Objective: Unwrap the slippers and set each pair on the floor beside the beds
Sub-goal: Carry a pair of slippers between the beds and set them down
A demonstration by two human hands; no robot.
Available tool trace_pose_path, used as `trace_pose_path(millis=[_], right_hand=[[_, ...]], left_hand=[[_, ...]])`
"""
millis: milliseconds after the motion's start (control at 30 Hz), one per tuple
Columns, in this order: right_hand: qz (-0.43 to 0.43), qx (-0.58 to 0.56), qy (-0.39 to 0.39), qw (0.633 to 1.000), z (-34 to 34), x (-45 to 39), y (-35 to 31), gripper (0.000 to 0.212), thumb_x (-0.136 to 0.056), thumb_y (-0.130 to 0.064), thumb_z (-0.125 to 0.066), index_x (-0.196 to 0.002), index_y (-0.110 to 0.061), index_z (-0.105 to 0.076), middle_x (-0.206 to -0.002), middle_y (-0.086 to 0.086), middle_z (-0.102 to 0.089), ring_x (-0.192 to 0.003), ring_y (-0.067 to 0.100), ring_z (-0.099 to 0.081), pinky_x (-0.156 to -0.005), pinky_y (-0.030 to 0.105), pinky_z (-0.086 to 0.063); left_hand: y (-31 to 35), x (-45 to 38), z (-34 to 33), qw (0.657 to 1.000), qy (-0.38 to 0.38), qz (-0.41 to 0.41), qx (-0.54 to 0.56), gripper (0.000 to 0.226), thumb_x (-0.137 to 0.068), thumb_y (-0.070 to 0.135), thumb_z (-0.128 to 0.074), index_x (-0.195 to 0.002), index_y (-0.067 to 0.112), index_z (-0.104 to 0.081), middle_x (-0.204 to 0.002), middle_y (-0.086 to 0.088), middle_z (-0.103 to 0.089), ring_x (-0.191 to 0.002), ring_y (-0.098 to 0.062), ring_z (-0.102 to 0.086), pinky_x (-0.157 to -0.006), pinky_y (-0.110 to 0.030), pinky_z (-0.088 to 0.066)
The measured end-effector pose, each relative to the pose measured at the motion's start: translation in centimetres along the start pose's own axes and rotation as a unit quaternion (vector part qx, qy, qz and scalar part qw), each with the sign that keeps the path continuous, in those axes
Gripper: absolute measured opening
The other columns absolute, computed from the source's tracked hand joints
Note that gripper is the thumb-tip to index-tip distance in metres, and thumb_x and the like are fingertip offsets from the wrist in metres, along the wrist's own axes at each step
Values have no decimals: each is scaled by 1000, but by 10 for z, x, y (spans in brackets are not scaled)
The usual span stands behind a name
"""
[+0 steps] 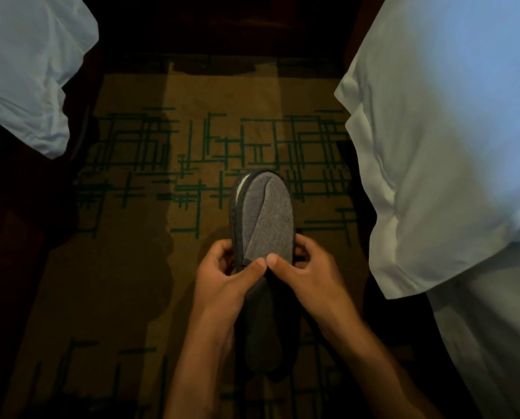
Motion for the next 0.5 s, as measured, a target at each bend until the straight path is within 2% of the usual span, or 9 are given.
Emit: trace_pose_path(millis=[100,167,200,267,333,433,500], right_hand=[[-7,-27,-22,999,1,-1,-1,41,-81,-34,-76,-118,-33,-59,-115,-3,-68,-100,8,-66,-79,23,-55],[-21,-57,-35,998,0,-1,1,31,-83,-31,-74,-113,-27,-65,-100,-5,-73,-89,4,-70,-75,22,-57],[-25,-70,-40,996,0,0,1,38,-83,-31,-74,-119,-22,-65,-98,-2,-74,-87,7,-71,-74,25,-57],[-35,-89,-44,994,-2,-1,4,59,-83,-32,-75,-136,-17,-55,-100,4,-72,-85,14,-70,-69,28,-54],[-32,-107,-48,993,-3,-1,4,70,-83,-30,-74,-145,-19,-44,-105,5,-72,-90,16,-71,-69,29,-54],[-26,-140,-67,988,-6,1,0,68,-86,-23,-71,-146,-18,-41,-108,8,-74,-98,20,-73,-77,33,-59],[-24,-154,-88,984,-8,6,-4,61,-88,-22,-68,-144,-17,-44,-108,8,-75,-96,18,-74,-78,30,-61]], left_hand=[[2,2,-6,998,-45,4,36,39,-70,8,-82,-105,8,-65,-98,-10,-76,-85,-22,-74,-69,-33,-60],[2,4,-9,995,-66,20,65,37,-75,22,-79,-107,9,-66,-102,-16,-74,-85,-23,-71,-71,-33,-58],[1,4,-10,994,-72,26,77,35,-79,27,-74,-107,8,-66,-104,-19,-74,-87,-24,-71,-74,-35,-57],[1,5,-10,993,-72,31,85,33,-80,28,-63,-106,8,-67,-107,-23,-72,-89,-26,-69,-77,-36,-57],[0,5,-9,993,-66,28,93,27,-78,22,-64,-102,12,-68,-103,-20,-72,-85,-24,-70,-70,-34,-58],[-1,6,-10,988,-75,32,128,30,-73,15,-67,-103,16,-67,-99,-11,-76,-78,-20,-74,-58,-30,-59],[-1,6,-11,987,-75,37,137,38,-73,12,-68,-112,15,-64,-104,-12,-75,-81,-21,-75,-57,-30,-59]])
Point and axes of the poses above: each hand's wrist, its own x-axis away from the middle knuckle, its own z-axis out of the back of the hand, y = z × x, the point moved 8 cm from there along -x, towards the middle knuckle
